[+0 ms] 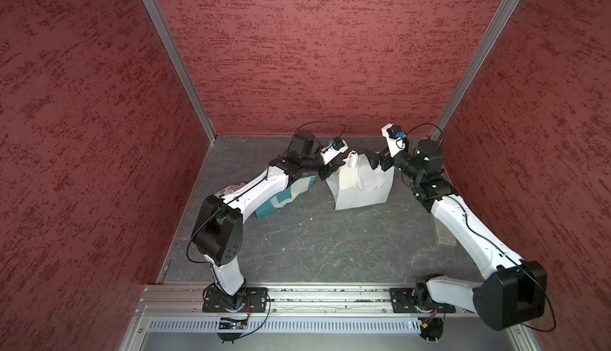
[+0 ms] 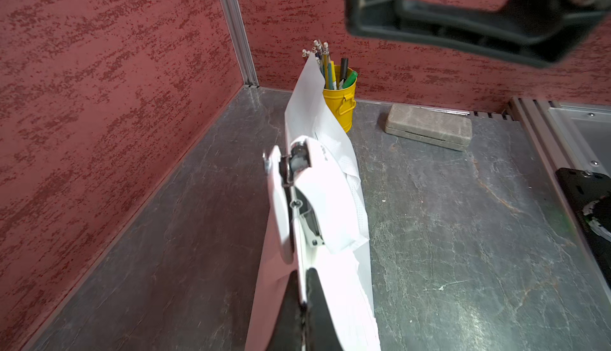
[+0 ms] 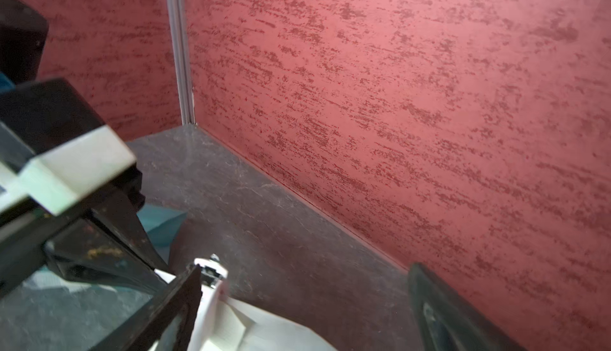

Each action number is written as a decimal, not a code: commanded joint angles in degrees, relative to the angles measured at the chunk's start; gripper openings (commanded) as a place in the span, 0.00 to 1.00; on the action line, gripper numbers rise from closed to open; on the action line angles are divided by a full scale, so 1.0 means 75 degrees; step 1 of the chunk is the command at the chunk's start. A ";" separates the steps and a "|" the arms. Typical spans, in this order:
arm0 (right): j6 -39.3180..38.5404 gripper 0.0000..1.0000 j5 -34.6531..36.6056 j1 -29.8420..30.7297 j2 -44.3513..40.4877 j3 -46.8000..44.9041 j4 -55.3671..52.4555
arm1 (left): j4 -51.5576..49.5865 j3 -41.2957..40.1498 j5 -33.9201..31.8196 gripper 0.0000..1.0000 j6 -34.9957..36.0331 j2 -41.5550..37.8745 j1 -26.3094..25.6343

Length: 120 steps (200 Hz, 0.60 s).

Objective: Staple the receipts to the bags
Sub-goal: Place the stapler in the takeout bag, then staple the receipt to the takeout bag.

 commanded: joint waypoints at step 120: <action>-0.5349 0.99 -0.4048 -0.0220 0.2720 0.3227 -0.5802 | -0.0183 -0.0023 0.1159 0.00 0.1372 -0.0128 0.0199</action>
